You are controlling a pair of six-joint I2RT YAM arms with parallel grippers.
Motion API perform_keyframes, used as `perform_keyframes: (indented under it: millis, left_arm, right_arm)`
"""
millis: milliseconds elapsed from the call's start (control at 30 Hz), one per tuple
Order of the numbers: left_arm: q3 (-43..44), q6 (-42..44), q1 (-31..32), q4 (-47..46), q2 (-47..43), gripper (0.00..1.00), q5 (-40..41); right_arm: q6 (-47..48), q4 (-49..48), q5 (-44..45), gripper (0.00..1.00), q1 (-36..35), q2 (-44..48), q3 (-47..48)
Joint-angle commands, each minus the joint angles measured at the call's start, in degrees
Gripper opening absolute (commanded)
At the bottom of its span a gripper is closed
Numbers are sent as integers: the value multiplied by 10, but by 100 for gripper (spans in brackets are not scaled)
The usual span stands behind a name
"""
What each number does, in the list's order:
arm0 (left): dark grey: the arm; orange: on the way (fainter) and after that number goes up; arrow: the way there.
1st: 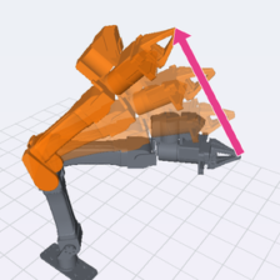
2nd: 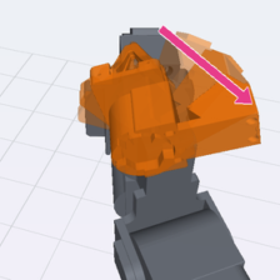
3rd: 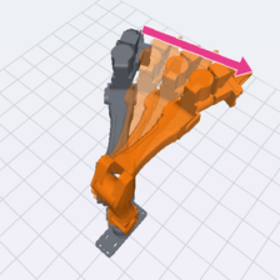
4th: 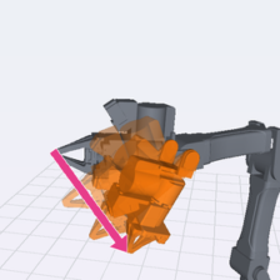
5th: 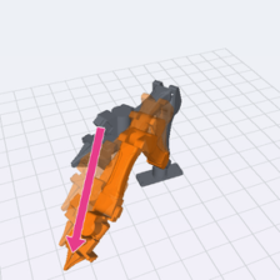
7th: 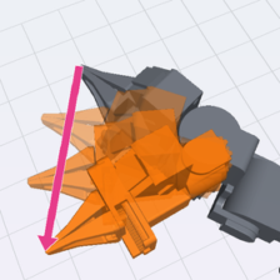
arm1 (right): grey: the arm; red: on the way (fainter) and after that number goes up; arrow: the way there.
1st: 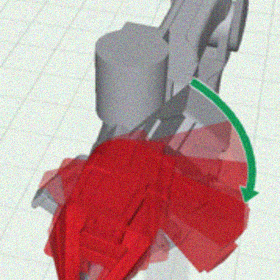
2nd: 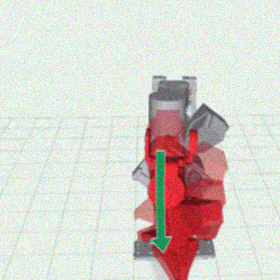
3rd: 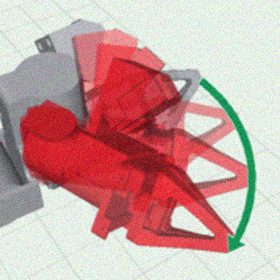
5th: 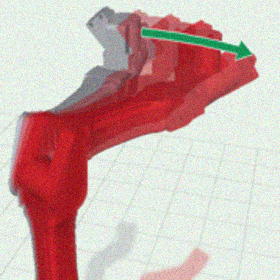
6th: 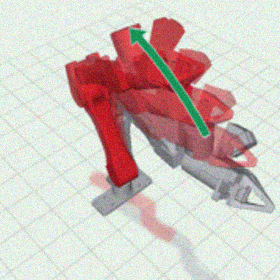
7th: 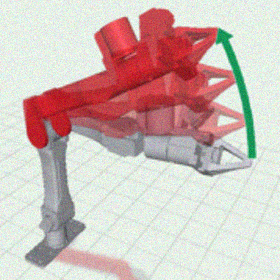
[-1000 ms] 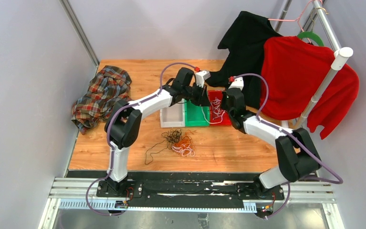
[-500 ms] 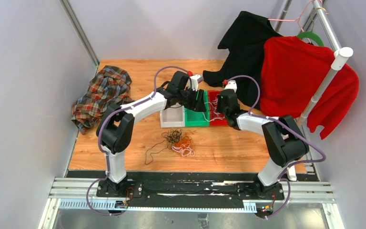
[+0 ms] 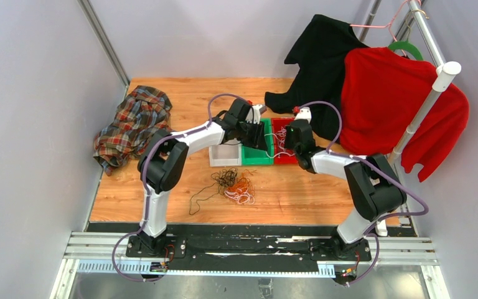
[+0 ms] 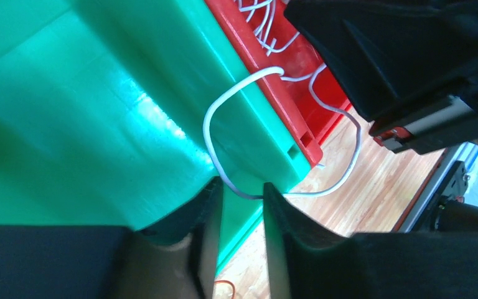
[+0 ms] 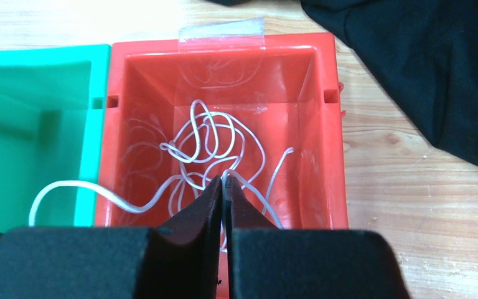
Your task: Untangle the cables
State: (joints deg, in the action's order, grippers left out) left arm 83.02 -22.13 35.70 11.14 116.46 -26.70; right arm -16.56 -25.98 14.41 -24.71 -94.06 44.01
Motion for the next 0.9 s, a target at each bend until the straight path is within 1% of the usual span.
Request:
perform_keyframes:
  millis: [0,67,133,233,267,433,500,533,667,767,867]
  left_arm:
    - [16,-22,-4,-42,-6,17,-22]
    - [9,-31,-4,-61,-17,7,-31]
    - [1,-36,-4,-76,-31,1,-41]
    - [-3,-44,-4,-94,-49,1,-60]
    - [-3,-45,-3,-95,-54,1,-63]
    - [29,-39,3,-91,-49,1,-60]
    - [51,-39,8,-90,-36,1,-56]
    - [64,-38,12,-89,-28,1,-55]
    - [126,-20,30,-68,17,1,-40]
    - [186,2,38,-35,63,1,-22]
    - [234,29,44,-7,107,1,13]
  right_arm:
    - [-1,-24,-13,5,7,34,-7]
    - [2,-24,-16,6,7,45,-7]
    - [6,-24,-21,9,7,57,-5]
    - [7,-24,-26,15,8,75,-4]
    - [7,-24,-26,19,8,80,-4]
    - [-2,-20,-40,46,16,99,-6]
    - [-10,-14,-42,54,21,108,-10]
    - [-15,-14,-43,57,24,115,-14]
    - [-26,-8,-26,64,34,155,-38]
    - [-37,11,14,64,39,201,-61]
    - [-45,30,57,62,46,254,-91]
